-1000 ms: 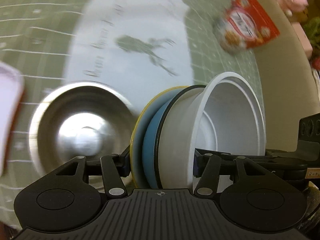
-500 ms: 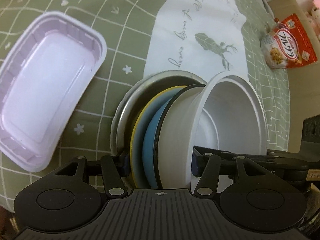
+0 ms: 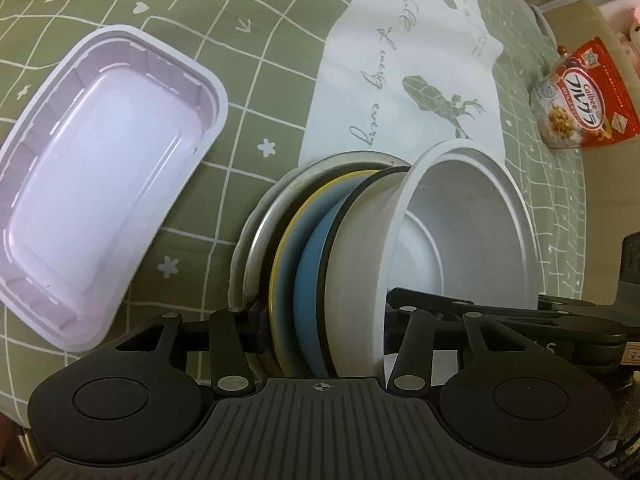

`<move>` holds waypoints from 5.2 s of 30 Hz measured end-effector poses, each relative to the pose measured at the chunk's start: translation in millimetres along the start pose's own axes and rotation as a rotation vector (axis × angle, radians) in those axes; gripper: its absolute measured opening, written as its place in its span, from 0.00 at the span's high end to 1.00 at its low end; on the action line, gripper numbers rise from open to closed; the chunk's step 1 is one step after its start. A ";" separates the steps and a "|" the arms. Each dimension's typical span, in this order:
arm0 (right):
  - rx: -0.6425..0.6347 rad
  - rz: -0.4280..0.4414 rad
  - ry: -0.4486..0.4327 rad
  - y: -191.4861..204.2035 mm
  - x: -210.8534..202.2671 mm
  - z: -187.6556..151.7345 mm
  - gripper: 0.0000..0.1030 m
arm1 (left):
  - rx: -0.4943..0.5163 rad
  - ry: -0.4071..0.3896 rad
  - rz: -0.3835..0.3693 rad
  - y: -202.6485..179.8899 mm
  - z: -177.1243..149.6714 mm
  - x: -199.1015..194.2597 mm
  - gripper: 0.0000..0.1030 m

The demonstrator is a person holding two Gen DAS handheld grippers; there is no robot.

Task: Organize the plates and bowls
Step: 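Lower the bowl stack into the steel bowl with both grippers, then open both grippers and withdraw from the white bowl rim, then grasp the rim of the red-sided white rectangular tray with both grippers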

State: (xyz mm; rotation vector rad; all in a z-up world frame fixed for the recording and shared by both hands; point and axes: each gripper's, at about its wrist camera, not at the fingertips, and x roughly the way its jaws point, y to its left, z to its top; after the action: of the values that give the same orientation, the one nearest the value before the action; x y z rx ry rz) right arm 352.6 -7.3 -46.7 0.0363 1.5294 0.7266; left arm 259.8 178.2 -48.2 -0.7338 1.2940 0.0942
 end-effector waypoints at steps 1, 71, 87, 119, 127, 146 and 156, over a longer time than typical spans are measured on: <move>0.002 0.002 0.000 0.0 -0.5 -0.1 0.41 | 0.000 0.001 0.000 0.3 0.3 0.0 0.52; -0.022 -0.008 -0.084 14.1 -43.3 3.3 0.40 | 0.044 -0.078 0.023 -7.4 7.0 -52.0 0.74; -0.013 0.012 -0.138 11.3 -45.9 13.8 0.40 | 0.095 -0.104 0.088 -25.4 18.2 -33.8 0.71; -0.097 -0.072 -0.249 26.6 -99.5 6.8 0.44 | 0.070 -0.168 -0.020 -25.4 18.5 -81.9 0.76; -0.165 -0.041 -0.300 95.4 -87.6 27.0 0.44 | 0.029 -0.273 0.137 40.3 36.0 -123.6 0.75; -0.261 -0.370 -0.106 217.6 91.8 64.0 0.35 | 0.030 -0.193 0.240 151.2 33.9 -57.8 0.75; -0.192 -0.064 -0.032 229.9 117.2 60.7 0.34 | -0.079 -0.203 0.225 188.8 15.5 -73.8 0.76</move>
State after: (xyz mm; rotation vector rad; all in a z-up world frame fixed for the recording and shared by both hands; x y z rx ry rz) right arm 300.5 252.5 -40.5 -0.1436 1.4185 0.8141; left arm 164.3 357.0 -64.0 -0.6260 1.1786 0.3945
